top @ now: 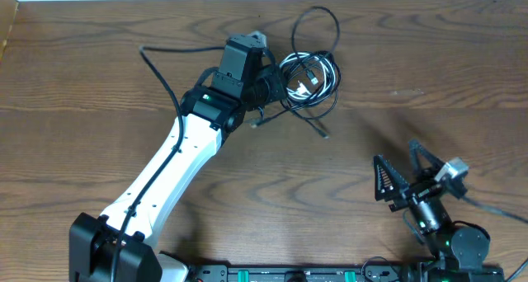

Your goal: Untangle cables

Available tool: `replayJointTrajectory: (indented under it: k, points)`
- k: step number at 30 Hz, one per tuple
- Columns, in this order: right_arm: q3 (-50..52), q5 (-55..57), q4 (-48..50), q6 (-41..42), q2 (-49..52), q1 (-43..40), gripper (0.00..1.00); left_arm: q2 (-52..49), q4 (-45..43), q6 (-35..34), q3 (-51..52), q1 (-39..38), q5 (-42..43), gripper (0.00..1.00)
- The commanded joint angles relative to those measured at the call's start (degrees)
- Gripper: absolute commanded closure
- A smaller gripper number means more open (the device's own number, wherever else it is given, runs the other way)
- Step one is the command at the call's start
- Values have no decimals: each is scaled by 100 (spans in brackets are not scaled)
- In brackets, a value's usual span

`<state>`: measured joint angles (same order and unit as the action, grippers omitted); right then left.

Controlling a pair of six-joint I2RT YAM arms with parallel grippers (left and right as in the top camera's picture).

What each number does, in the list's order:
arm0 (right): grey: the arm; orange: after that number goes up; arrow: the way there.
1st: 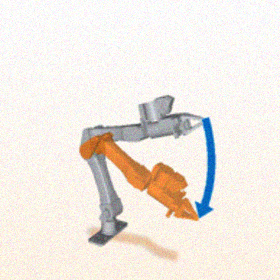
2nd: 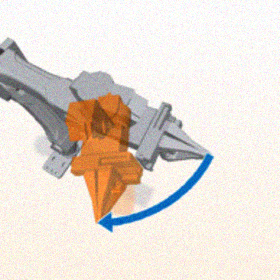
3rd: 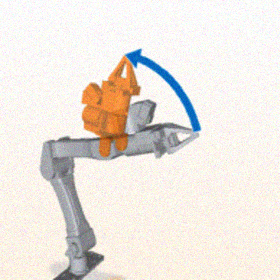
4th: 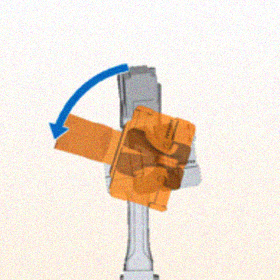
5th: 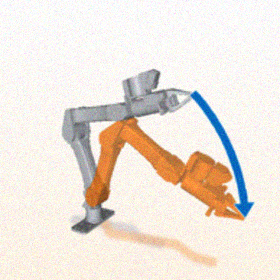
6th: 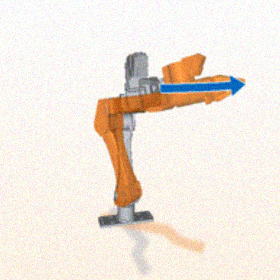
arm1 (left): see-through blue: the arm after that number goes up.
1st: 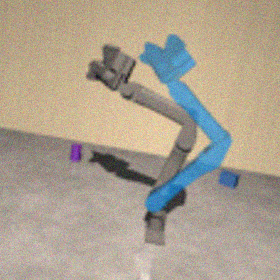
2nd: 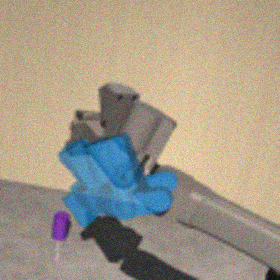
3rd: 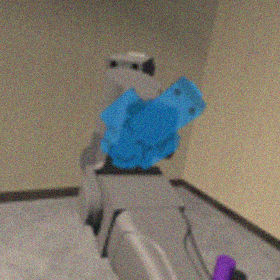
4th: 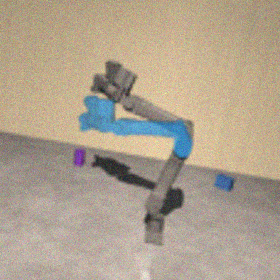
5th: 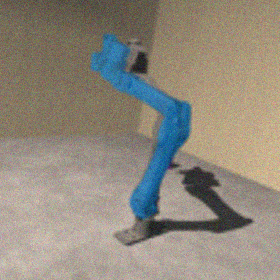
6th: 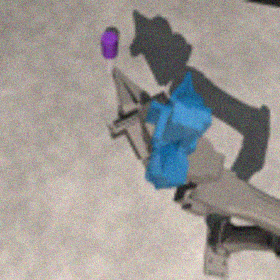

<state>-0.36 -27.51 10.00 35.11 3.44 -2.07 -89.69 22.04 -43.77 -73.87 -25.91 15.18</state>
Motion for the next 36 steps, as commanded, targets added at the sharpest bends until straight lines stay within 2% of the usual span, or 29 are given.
replayJointTrajectory:
  k: [1, 4, 8, 11, 13, 16, 17, 19, 20, 23, 24, 26, 28, 31, 34, 36]
  points:
    - [4, -328, -35, 1318, 337, -17, 1, 101, -52, -1690, -13, 24, 103, 92]
    - [4, -595, -22, 2002, 667, -13, 1, 101, -50, -2723, -13, 24, 101, 92]
    - [4, -1003, 260, 2599, 997, -13, 1, 101, -48, -4127, -13, 24, 105, 83]
    - [4, -1132, 385, 3440, 1058, -13, 1, 101, -48, -4651, -13, 24, 107, 83]
    - [4, -837, 422, 3950, 1058, -13, 1, 101, -48, -4833, -13, 24, 109, 83]
    - [4, -337, 426, 3950, 1058, -13, 1, 101, -48, -4848, -13, 24, 63, 83]
    - [4, -302, 468, 3689, 1058, -13, 1, 101, -28, -4769, -13, 24, 63, 78]
    - [4, -407, 459, 2997, 1058, -11, 1, 101, -26, -4085, -13, 24, -85, 66]
    - [4, -472, 411, 2708, 1062, -9, 1, 101, -17, -3641, -13, 24, -249, 60]
    - [4, -614, 68, 2415, 1104, -9, 1, 96, 63, -1923, -13, 24, -706, 32]
    - [4, -612, -59, 2415, 1126, -9, 1, 96, 105, -1392, -13, 24, -879, 28]
    - [4, -610, -258, 2378, 1196, -9, 1, 96, 195, -691, -11, 24, -1211, 26]
    - [4, -579, -323, 2256, 1270, -9, 1, 94, 313, -310, -7, 24, -1510, 26]
    - [4, -417, -321, 2133, 1410, -9, 1, 42, 474, -212, 39, 24, -1974, 26]
    - [4, -201, -317, 2138, 1528, -9, 1, -133, 492, -212, 87, 24, -2081, 26]
    - [4, -94, -321, 2135, 1598, -9, 1, -317, 496, -210, 92, 17, -2081, 33]
